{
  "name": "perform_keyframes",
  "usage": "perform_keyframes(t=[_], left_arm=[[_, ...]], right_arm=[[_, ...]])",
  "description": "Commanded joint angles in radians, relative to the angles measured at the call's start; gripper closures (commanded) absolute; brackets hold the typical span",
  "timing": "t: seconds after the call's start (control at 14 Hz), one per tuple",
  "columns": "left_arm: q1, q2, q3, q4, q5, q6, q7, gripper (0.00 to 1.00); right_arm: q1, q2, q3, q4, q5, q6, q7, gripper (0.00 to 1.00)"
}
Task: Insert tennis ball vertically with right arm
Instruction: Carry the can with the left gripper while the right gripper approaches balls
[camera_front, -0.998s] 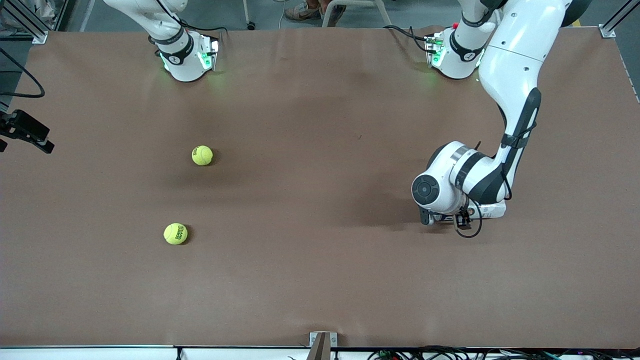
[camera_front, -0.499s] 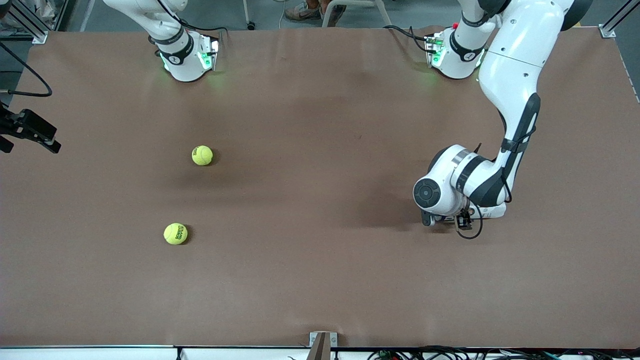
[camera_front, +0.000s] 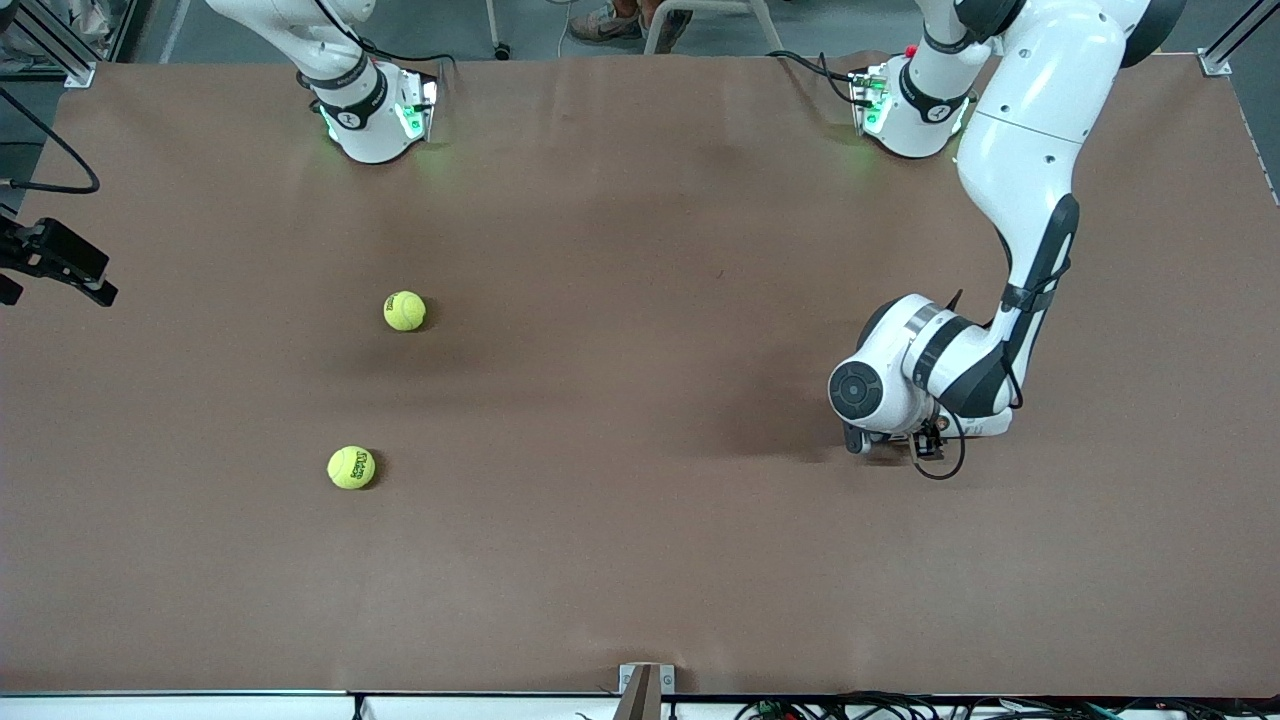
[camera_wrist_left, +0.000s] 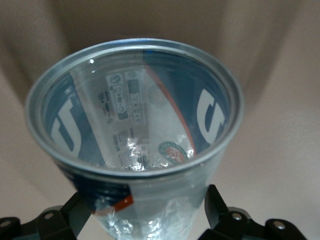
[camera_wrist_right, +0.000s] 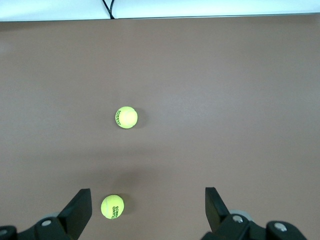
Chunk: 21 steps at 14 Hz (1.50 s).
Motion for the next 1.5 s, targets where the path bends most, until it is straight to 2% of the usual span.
perform_keyframes(t=[0.0,0.57,0.93,1.14,1.43], left_arm=[[-0.004,0.006,0.000,0.012,0.017,0.003,0.001,0.05],[0.015,0.027,0.000,0.016,0.015,0.027,-0.001,0.07],[0.012,0.030,0.000,0.015,0.015,0.027,-0.001,0.13],[0.006,0.027,0.000,0.009,0.015,0.027,0.002,0.22],[-0.001,0.029,-0.006,0.007,0.015,0.027,0.002,0.24]], right_arm=[[0.000,-0.008,0.000,0.004,-0.020,-0.022,0.002,0.00],[-0.008,-0.005,0.000,0.004,-0.022,-0.023,0.004,0.00],[-0.008,-0.005,0.000,0.004,-0.022,-0.025,0.005,0.00],[-0.008,-0.005,0.000,0.004,-0.022,-0.025,0.007,0.00],[-0.008,-0.005,0.000,0.004,-0.022,-0.025,0.005,0.00]])
